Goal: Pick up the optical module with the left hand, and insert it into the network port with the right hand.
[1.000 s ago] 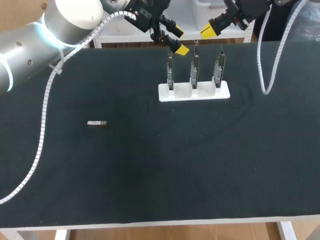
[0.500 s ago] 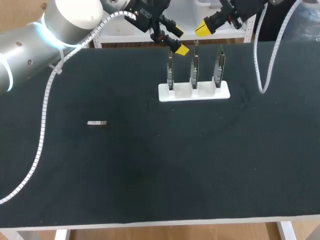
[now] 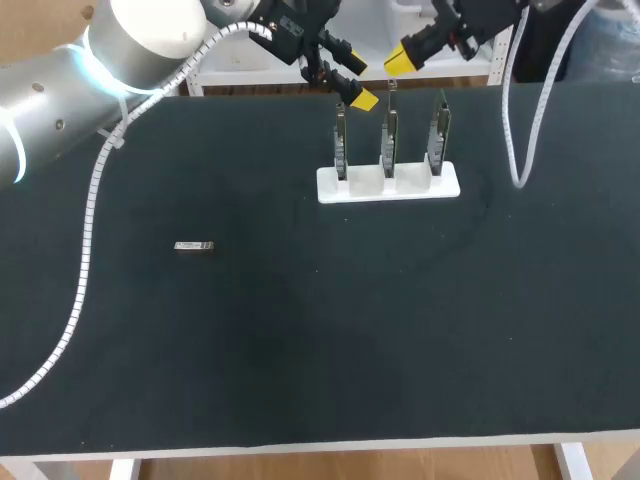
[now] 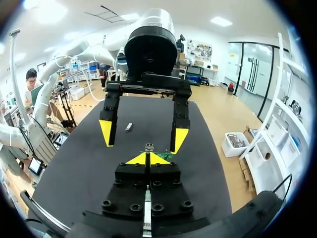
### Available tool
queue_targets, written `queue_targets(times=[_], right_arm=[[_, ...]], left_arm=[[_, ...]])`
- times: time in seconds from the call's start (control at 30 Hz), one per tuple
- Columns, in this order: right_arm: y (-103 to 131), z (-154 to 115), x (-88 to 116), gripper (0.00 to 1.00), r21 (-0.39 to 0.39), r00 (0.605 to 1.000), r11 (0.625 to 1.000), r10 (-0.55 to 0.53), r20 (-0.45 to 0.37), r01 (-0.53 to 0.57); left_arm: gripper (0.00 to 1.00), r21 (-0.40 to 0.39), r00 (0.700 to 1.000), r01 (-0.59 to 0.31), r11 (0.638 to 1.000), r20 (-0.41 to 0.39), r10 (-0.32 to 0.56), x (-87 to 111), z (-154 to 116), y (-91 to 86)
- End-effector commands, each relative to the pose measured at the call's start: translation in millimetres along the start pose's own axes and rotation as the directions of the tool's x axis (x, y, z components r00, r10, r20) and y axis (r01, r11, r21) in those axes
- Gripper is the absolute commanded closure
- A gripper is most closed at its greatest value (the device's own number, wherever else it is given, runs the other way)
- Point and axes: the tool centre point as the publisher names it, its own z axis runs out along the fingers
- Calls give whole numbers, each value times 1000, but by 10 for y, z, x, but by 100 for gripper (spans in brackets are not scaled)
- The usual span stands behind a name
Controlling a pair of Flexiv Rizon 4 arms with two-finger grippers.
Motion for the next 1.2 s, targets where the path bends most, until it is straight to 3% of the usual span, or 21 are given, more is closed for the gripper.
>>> queue_targets(times=[0.03, 1.2], right_arm=[[-85, 14, 14, 100, -745, 1000, 667, 4, -4, -6], [-92, 121, 261, 100, -766, 997, 639, 76, -35, -75]], left_arm=[[0, 2, 1000, 1, 1000, -5, -1, -14, 5, 20], [0, 2, 1000, 1, 1000, -5, -1, -14, 5, 20]])
